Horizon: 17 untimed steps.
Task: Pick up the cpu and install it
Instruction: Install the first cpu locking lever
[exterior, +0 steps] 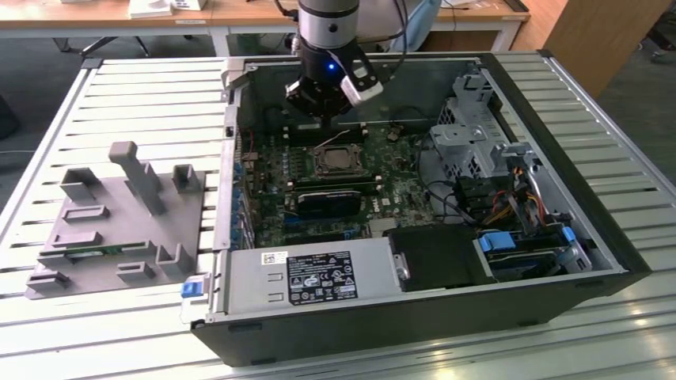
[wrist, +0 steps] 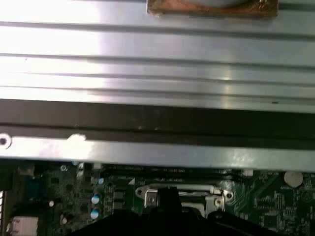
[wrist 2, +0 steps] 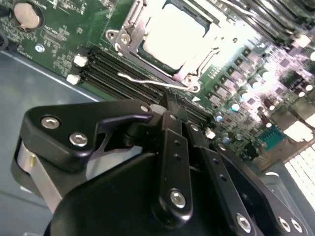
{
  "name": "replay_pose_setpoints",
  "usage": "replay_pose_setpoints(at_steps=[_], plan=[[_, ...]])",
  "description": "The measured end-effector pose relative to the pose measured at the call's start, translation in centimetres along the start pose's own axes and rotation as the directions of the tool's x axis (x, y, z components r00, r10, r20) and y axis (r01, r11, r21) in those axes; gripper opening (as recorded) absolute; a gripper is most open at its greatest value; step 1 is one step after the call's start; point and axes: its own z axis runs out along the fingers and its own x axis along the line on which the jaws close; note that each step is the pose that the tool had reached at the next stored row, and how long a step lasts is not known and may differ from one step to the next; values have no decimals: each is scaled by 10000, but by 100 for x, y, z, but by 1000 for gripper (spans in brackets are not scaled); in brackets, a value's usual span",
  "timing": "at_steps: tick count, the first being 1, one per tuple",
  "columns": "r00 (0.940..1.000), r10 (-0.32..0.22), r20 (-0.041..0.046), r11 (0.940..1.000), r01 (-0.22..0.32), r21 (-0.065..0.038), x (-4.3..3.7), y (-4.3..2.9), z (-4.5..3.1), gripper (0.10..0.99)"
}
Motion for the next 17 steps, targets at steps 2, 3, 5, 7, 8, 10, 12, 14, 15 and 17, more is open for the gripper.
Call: replay_pose_setpoints(at_steps=[2,3,5,7,8,10,12,14,15,17], plan=[[10000,-47,-4,10000,47,1,-28,1,17,106],[10000,-53,-5,10000,53,0,-34,1,26,106],[10000,-54,-4,10000,54,0,-44,-1,43,106],[10000,-54,-4,10000,54,0,-52,-2,55,106],[10000,-54,-5,10000,54,0,-57,-1,61,106],[10000,-53,-5,10000,53,1,-66,2,74,106],[10000,-53,-4,10000,53,0,-84,13,84,106],[10000,-54,-4,10000,54,0,-101,16,94,106],[10000,-54,-4,10000,54,0,-106,17,99,106],[10000,-54,-4,10000,54,0,-114,17,109,106]])
